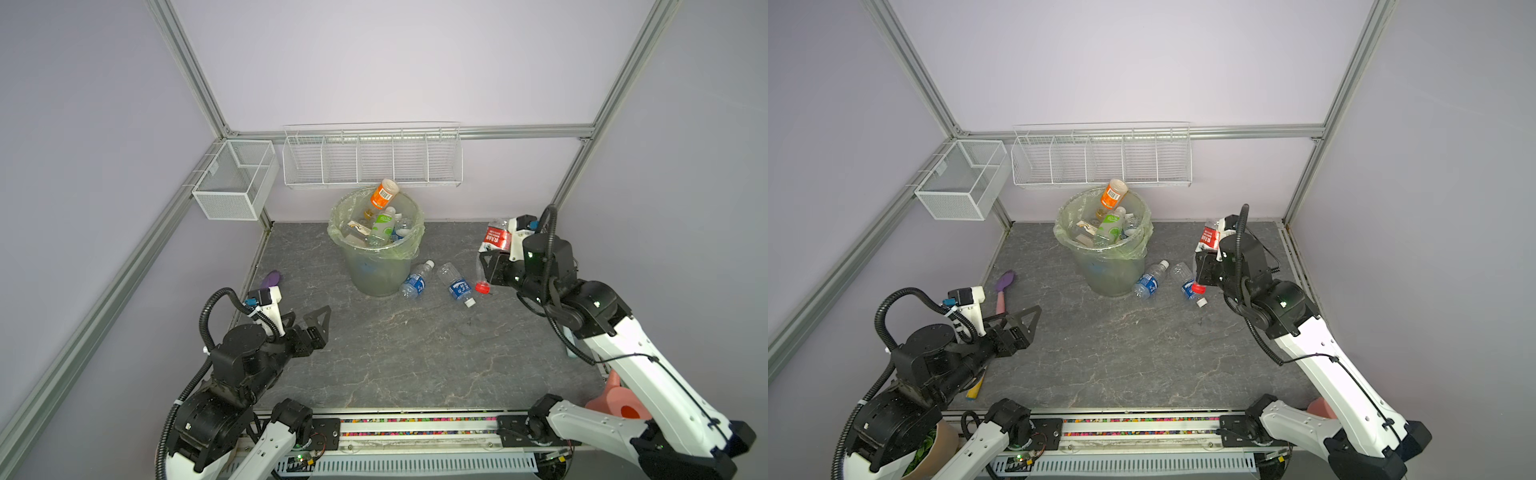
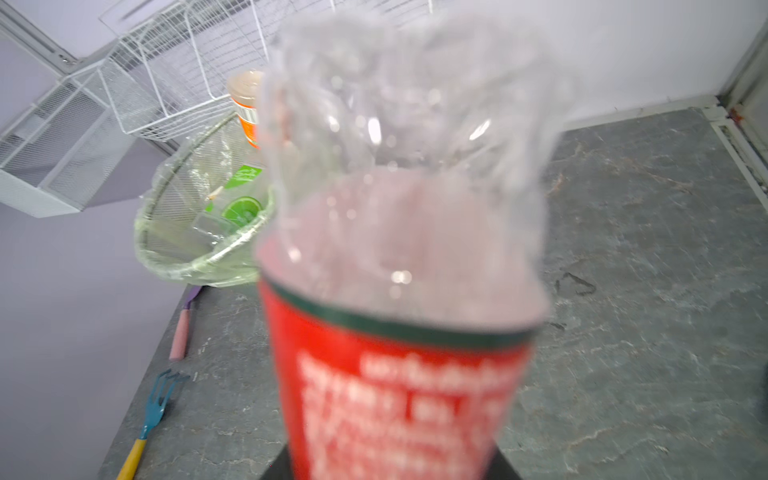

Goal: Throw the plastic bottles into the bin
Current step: 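Carry the red-cap bottle with the right gripper over the bin opening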

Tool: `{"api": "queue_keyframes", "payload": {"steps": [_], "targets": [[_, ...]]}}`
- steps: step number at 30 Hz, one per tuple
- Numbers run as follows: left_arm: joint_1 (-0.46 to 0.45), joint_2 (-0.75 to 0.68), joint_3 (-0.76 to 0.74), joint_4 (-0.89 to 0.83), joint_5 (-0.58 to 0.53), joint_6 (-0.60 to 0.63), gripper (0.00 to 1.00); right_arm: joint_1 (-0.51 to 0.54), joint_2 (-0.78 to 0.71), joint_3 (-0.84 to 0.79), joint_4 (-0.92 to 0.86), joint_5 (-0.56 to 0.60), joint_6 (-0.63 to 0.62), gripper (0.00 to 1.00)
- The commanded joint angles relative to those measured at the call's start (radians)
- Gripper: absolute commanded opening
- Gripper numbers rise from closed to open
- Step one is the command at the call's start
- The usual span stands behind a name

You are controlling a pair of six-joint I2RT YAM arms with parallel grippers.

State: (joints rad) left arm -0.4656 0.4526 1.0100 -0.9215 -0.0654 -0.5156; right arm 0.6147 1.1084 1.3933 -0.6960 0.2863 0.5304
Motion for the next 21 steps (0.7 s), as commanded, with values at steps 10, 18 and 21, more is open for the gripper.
{"api": "queue_keyframes", "payload": {"steps": [10,18,21], "targets": [[-0.004,-0.061,-0.043,-0.071,0.002,-0.03,0.98,0.084,0.305,0.37,0.109,-0.103,-0.099,0.07],[-0.004,-0.087,-0.06,-0.083,0.018,-0.038,0.98,0.13,0.491,0.603,0.123,-0.117,-0.127,0.07],[-0.005,-0.095,-0.057,-0.09,0.018,-0.037,0.98,0.142,0.566,0.704,0.122,-0.123,-0.124,0.07]]}}
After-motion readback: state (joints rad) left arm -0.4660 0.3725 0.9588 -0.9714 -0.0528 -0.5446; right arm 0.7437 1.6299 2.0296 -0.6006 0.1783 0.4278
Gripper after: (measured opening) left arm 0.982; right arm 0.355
